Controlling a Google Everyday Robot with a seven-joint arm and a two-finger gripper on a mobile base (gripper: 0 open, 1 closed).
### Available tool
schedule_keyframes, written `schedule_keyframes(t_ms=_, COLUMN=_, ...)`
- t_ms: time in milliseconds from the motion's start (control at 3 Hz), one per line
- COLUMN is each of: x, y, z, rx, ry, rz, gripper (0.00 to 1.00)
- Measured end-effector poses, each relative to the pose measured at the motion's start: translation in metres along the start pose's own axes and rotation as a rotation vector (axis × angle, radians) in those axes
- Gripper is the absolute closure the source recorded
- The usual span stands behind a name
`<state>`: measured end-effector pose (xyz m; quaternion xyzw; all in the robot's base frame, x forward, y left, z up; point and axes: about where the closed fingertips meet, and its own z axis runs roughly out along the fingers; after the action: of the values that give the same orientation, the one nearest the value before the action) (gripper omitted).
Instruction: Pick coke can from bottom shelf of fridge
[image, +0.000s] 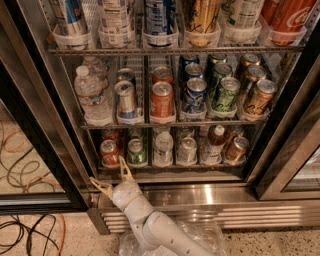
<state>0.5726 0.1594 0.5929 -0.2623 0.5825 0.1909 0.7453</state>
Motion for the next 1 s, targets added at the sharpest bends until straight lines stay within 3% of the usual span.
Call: schedule_keyframes(t_ms=1000, x=0.0, y=-0.024, z=0.022, rx=0.05, ry=-0.027, rz=0.005, gripper=0.25)
